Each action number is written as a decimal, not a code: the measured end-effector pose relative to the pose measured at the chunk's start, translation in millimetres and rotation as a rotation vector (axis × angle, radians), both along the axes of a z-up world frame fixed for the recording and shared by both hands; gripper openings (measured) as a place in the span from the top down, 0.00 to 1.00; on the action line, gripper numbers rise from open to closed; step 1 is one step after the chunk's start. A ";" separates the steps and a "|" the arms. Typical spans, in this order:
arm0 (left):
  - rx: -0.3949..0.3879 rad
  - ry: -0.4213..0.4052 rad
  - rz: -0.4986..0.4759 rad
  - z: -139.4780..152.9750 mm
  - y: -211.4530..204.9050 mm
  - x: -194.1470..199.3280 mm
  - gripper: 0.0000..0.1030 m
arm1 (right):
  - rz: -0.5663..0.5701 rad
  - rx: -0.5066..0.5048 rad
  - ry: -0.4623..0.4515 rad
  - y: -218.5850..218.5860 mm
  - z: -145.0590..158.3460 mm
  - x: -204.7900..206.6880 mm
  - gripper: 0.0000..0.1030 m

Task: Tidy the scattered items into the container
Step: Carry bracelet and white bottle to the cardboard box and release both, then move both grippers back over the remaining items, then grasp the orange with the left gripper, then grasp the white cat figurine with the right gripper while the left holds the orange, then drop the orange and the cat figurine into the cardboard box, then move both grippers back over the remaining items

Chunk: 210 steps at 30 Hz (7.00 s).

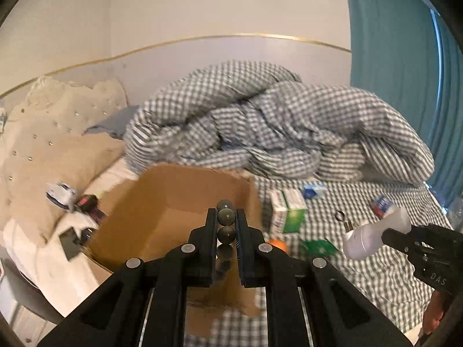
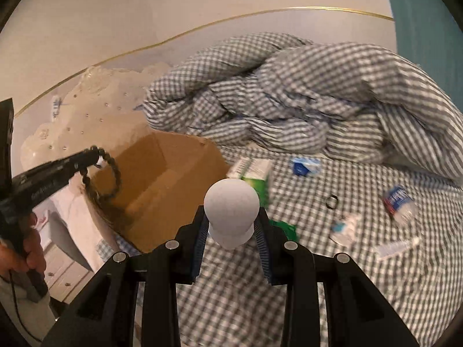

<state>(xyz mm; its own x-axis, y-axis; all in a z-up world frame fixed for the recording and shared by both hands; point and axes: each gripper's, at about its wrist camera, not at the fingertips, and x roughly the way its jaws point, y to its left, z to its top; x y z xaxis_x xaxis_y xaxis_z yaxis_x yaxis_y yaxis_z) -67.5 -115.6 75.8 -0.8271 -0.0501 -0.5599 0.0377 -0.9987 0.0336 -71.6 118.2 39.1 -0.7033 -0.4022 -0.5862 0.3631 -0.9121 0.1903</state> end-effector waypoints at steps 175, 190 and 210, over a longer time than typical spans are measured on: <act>0.061 -0.191 0.210 -101.0 -89.9 -55.0 0.19 | 0.042 0.211 -0.042 -135.1 -28.8 -62.0 0.54; 0.087 -0.213 0.197 -108.8 -99.0 -32.6 0.18 | 0.167 0.103 -0.010 -210.1 -23.4 -88.7 0.19; 0.088 -0.085 -0.073 -70.4 58.7 -34.4 0.04 | -0.237 0.146 0.091 27.6 4.5 -37.1 0.18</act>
